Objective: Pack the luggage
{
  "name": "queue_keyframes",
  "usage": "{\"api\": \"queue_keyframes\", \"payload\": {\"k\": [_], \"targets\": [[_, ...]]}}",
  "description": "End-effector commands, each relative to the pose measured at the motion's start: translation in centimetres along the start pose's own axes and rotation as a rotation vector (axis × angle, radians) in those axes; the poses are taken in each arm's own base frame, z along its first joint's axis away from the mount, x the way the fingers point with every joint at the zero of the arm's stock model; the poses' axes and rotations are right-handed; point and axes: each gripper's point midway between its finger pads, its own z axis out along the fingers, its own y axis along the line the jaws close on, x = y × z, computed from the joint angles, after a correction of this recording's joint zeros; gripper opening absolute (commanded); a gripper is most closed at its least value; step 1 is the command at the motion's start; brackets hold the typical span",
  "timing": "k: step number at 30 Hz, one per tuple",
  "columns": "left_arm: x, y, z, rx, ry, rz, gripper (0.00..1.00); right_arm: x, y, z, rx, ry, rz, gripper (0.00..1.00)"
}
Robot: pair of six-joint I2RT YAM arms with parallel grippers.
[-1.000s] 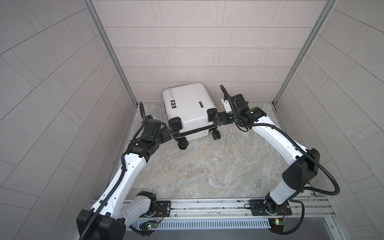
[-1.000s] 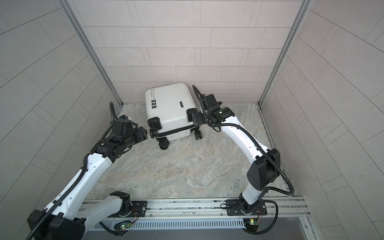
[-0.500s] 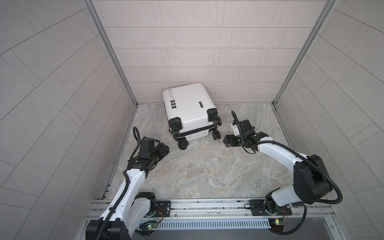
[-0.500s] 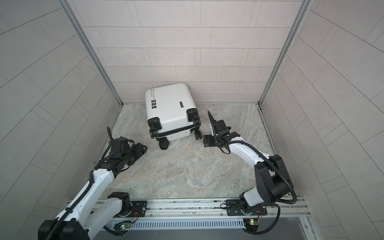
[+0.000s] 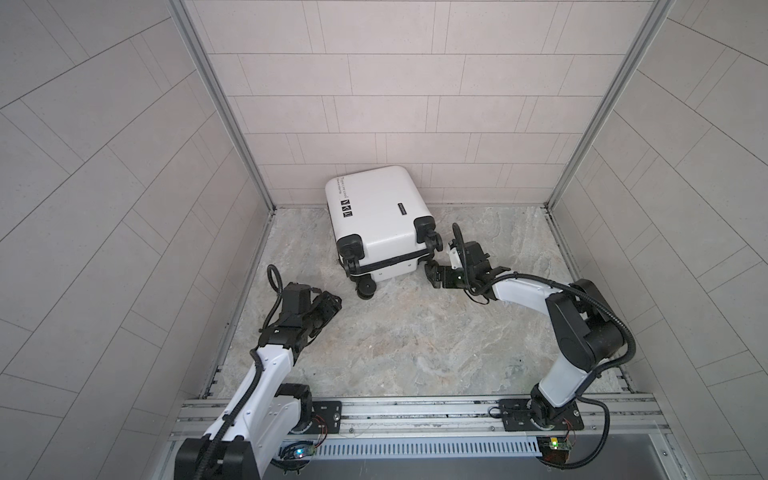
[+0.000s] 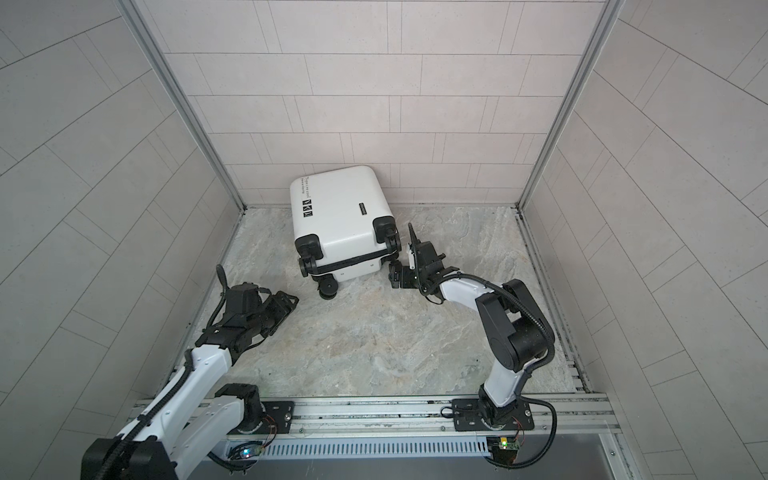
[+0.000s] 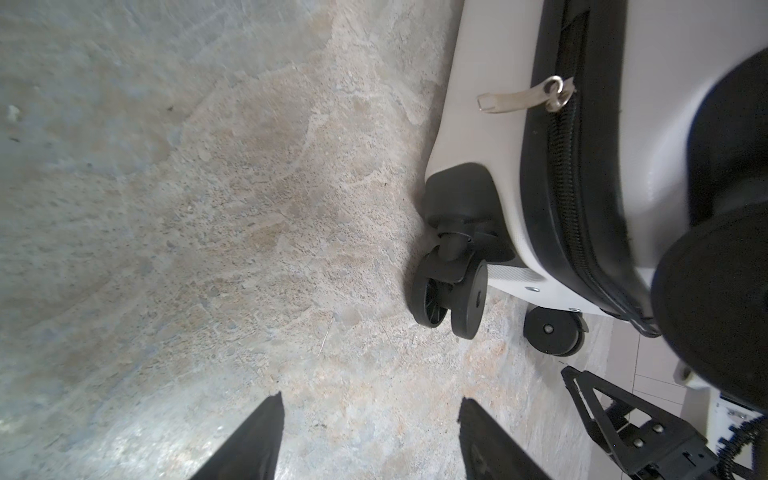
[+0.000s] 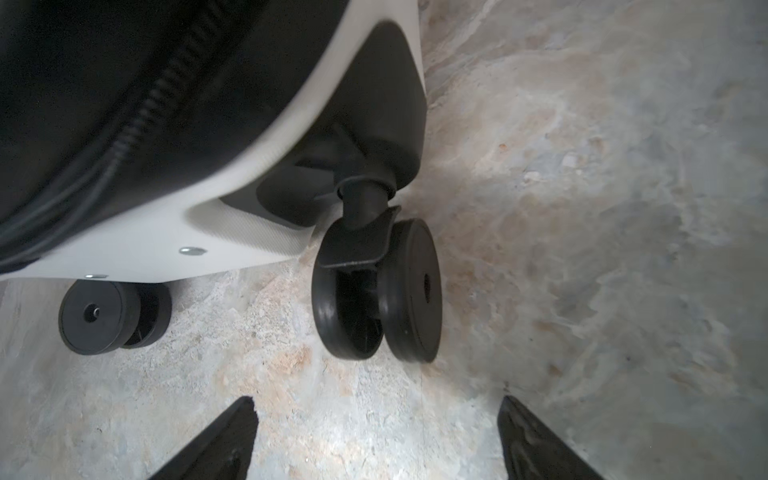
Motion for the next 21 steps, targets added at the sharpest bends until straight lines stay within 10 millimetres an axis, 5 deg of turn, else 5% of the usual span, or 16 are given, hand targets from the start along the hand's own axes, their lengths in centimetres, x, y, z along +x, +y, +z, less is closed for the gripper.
{"api": "queue_keyframes", "payload": {"k": [1, 21], "targets": [[-0.2, -0.1, 0.1, 0.011, -0.006, -0.016, 0.73, -1.4, 0.4, 1.0, -0.013, -0.039, 0.034, 0.92], [-0.3, -0.1, 0.1, 0.010, -0.001, -0.011, 0.73, -1.4, 0.3, 4.8, -0.014, 0.016, 0.081, 0.68]]}}
